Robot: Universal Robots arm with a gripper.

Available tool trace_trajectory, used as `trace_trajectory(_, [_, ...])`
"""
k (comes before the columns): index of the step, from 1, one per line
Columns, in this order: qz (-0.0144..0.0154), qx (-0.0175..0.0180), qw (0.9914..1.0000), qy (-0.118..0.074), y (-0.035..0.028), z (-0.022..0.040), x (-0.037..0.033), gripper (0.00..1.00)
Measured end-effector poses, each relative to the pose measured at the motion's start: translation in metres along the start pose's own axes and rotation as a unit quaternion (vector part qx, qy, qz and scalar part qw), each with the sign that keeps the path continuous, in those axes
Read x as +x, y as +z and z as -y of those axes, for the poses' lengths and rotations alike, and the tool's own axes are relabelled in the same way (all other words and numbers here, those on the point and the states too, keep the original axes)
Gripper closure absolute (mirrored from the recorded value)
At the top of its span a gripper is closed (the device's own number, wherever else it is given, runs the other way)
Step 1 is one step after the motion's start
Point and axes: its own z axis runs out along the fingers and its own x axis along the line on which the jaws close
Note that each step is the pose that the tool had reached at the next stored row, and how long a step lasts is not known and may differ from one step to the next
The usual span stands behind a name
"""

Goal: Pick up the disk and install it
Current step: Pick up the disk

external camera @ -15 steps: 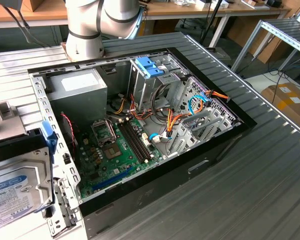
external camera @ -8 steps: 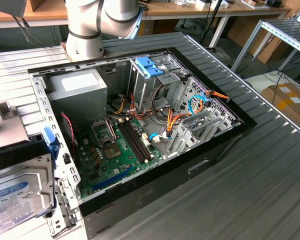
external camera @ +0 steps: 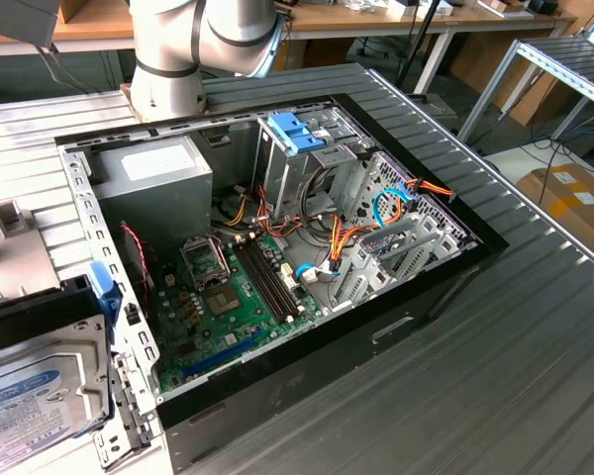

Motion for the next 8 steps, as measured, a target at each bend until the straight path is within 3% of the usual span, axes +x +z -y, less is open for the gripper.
trace_trajectory(8, [0.0002, 0.0000, 1.00000, 0.000, 0.0007, -0.0001, 0.0042, 0.63])
